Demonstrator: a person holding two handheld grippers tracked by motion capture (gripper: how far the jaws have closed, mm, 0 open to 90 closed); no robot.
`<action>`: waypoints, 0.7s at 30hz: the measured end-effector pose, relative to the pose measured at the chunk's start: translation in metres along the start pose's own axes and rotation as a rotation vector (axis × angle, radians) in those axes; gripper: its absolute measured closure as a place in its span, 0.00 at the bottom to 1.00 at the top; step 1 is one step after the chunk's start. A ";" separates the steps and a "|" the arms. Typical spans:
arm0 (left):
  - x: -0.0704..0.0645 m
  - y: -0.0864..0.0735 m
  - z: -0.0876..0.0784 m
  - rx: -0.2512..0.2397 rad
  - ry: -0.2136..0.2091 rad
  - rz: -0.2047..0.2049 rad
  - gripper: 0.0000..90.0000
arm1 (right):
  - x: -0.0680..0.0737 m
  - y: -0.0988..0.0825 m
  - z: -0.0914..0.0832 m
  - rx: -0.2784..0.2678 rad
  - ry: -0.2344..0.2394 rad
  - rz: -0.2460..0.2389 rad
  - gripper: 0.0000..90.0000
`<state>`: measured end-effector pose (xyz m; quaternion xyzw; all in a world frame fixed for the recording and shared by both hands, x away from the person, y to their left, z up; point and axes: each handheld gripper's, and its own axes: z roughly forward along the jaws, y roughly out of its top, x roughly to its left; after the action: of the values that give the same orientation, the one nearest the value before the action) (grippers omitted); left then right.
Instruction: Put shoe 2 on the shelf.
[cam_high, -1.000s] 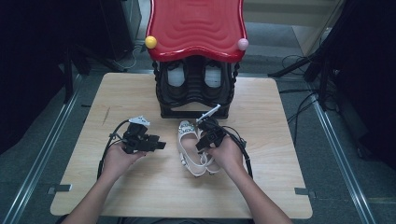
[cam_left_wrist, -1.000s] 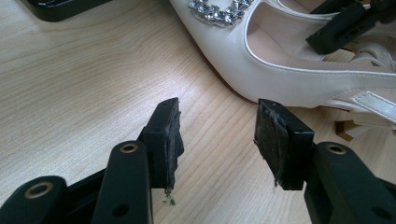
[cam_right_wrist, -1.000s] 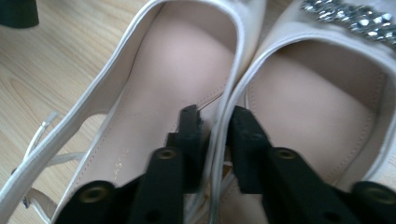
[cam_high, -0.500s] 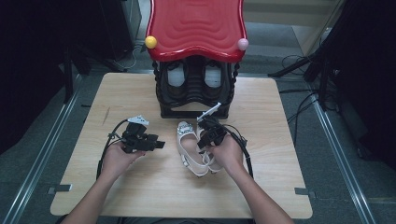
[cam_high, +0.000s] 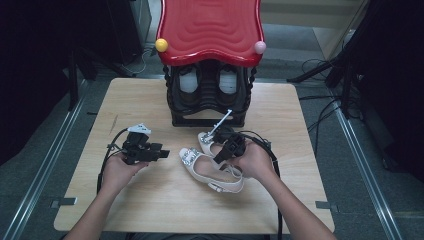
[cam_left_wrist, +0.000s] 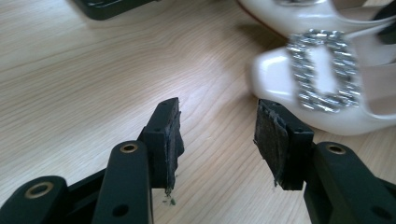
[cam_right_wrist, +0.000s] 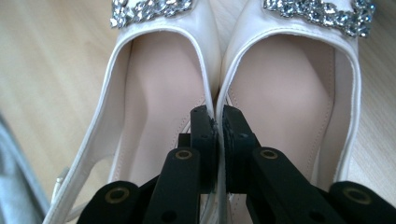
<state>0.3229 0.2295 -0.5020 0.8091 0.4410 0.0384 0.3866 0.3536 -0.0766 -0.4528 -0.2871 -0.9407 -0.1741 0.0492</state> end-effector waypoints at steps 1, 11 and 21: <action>0.001 -0.002 -0.002 -0.002 0.003 -0.006 0.57 | 0.002 0.000 -0.004 0.002 0.005 -0.035 0.96; 0.010 -0.016 -0.016 -0.019 0.037 -0.050 0.56 | 0.007 0.026 -0.054 -0.033 0.067 -0.233 0.96; 0.013 -0.024 -0.022 -0.025 0.052 -0.065 0.56 | 0.020 0.060 -0.123 -0.080 0.101 -0.398 0.95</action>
<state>0.3056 0.2598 -0.5058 0.7880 0.4766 0.0523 0.3862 0.3693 -0.0638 -0.3159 -0.0881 -0.9675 -0.2318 0.0492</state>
